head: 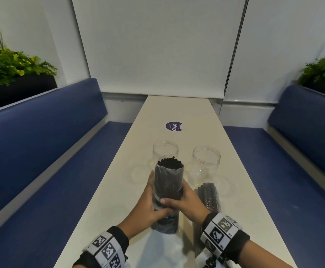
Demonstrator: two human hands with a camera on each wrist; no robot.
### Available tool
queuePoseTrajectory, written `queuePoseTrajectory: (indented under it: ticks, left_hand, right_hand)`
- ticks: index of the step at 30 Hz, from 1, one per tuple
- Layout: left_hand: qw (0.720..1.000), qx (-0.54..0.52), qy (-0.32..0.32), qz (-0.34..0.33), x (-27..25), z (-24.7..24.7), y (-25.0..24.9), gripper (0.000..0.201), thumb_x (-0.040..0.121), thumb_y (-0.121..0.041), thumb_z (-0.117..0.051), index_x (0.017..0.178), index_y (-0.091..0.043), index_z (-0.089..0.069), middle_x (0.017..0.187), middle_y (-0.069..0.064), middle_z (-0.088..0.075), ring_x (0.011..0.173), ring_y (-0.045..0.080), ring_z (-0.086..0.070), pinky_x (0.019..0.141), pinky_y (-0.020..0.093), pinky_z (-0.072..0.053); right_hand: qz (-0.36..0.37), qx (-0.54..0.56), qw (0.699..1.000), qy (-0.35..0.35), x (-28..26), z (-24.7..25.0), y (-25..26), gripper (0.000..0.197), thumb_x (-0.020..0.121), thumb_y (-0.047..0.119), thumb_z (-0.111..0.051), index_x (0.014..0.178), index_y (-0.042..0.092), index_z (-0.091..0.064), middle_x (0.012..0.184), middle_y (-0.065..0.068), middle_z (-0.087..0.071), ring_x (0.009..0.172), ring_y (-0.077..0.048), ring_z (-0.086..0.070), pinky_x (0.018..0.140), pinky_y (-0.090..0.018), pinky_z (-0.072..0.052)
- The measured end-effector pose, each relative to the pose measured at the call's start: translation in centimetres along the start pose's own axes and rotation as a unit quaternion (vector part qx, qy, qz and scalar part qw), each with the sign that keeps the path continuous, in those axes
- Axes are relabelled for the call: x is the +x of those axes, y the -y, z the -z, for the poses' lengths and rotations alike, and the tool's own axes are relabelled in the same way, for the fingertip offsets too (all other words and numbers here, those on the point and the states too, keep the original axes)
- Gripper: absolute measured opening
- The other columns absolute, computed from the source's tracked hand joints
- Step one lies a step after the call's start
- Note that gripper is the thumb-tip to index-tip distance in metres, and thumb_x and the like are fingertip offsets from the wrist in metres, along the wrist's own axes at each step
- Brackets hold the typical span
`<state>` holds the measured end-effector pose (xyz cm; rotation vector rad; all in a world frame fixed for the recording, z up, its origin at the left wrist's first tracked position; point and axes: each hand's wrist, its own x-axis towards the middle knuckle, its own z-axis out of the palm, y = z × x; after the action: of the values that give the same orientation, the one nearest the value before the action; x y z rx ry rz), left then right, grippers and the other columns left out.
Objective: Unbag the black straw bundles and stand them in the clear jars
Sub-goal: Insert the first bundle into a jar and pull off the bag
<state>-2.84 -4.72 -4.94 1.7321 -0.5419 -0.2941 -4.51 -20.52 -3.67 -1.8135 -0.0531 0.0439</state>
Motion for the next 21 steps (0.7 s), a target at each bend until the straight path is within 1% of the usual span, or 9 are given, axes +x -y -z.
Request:
queuePoseTrajectory:
  ticks: [2,4,6,9,11,14,16,19,21]
  left_hand:
    - [1.0,-0.004,-0.022,-0.006,0.5,0.7,-0.8,0.115,0.073,-0.017,-0.077,0.143,-0.041,0.012,0.142,-0.029,-0.02,0.118,-0.028,-0.031,0.09,0.0,-0.037]
    - [0.999,-0.006,-0.037,-0.022,1.2,1.1,-1.3,0.118,0.073,-0.013,-0.077,0.142,-0.041,0.014,0.136,-0.037,-0.018,0.114,-0.033,-0.029,0.087,-0.003,-0.036]
    - [0.999,-0.013,-0.037,-0.024,1.8,0.9,-1.5,0.114,0.073,-0.006,-0.075,0.142,-0.043,0.008,0.134,-0.033,-0.028,0.115,-0.026,-0.037,0.089,0.002,-0.04]
    - [0.999,-0.006,-0.028,-0.022,1.6,0.0,-0.9,0.096,0.073,0.001,-0.068,0.137,-0.047,-0.015,0.135,-0.013,-0.045,0.121,-0.003,-0.05,0.091,0.013,-0.046]
    - [0.999,-0.012,-0.031,-0.02,1.1,-0.5,-0.3,0.084,0.077,0.003,-0.066,0.129,-0.047,-0.023,0.13,-0.01,-0.049,0.117,-0.003,-0.053,0.087,0.012,-0.047]
    - [0.999,-0.03,-0.025,-0.005,0.5,-0.8,1.1,0.08,0.08,0.001,-0.065,0.128,-0.046,-0.022,0.133,-0.011,-0.045,0.117,-0.007,-0.052,0.087,0.012,-0.047]
    - [1.0,-0.026,-0.001,0.01,0.2,-0.9,1.7,0.078,0.081,-0.008,-0.066,0.126,-0.051,-0.02,0.136,-0.01,-0.042,0.118,-0.008,-0.05,0.09,0.014,-0.046]
    - [0.999,-0.023,0.022,0.031,0.0,-1.0,2.2,0.075,0.078,-0.024,-0.068,0.125,-0.054,-0.019,0.136,-0.012,-0.042,0.12,-0.007,-0.048,0.097,0.017,-0.045]
    - [0.999,-0.025,0.027,0.028,0.2,-0.7,2.1,0.076,0.078,-0.021,-0.068,0.129,-0.049,-0.019,0.136,-0.01,-0.044,0.119,-0.006,-0.05,0.095,0.017,-0.046]
  right_hand:
    - [0.011,0.016,1.0,-0.01,0.3,0.2,0.9,0.08,0.06,0.034,-0.082,0.125,0.026,-0.036,0.123,0.005,-0.057,0.114,-0.01,-0.055,0.101,-0.036,-0.046]
    - [0.026,0.045,0.998,-0.025,0.6,0.3,1.8,0.075,0.069,0.025,-0.079,0.13,0.023,-0.034,0.123,0.009,-0.054,0.114,-0.006,-0.054,0.1,-0.03,-0.046]
    - [0.028,0.054,0.998,-0.033,0.8,0.0,1.9,0.064,0.073,0.023,-0.075,0.125,0.026,-0.038,0.122,0.008,-0.056,0.113,-0.006,-0.055,0.099,-0.03,-0.047]
    - [0.006,0.016,1.0,-0.004,0.3,-0.6,1.0,0.052,0.076,0.025,-0.072,0.114,0.031,-0.036,0.115,0.006,-0.058,0.109,-0.011,-0.057,0.092,-0.025,-0.048]
    - [-0.011,-0.008,1.0,0.017,0.0,-0.9,0.4,0.052,0.078,0.026,-0.07,0.114,0.03,-0.033,0.112,0.006,-0.056,0.107,-0.011,-0.056,0.089,-0.021,-0.046]
    - [-0.042,-0.026,0.998,0.037,0.1,-1.0,-0.5,0.056,0.079,0.024,-0.069,0.118,0.025,-0.029,0.116,0.003,-0.053,0.112,-0.015,-0.053,0.097,-0.028,-0.046]
    - [-0.075,-0.041,0.995,0.058,0.2,-1.1,-1.2,0.062,0.08,0.022,-0.067,0.126,0.017,-0.025,0.12,-0.002,-0.051,0.116,-0.018,-0.051,0.102,-0.033,-0.044]
    - [-0.105,-0.047,0.991,0.067,0.2,-1.3,-1.9,0.065,0.082,0.021,-0.065,0.13,0.011,-0.022,0.121,-0.004,-0.05,0.112,-0.017,-0.051,0.099,-0.029,-0.044]
    - [-0.104,-0.041,0.992,0.056,0.4,-1.3,-1.8,0.064,0.082,0.021,-0.065,0.13,0.011,-0.024,0.121,-0.004,-0.052,0.111,-0.018,-0.052,0.1,-0.032,-0.045]
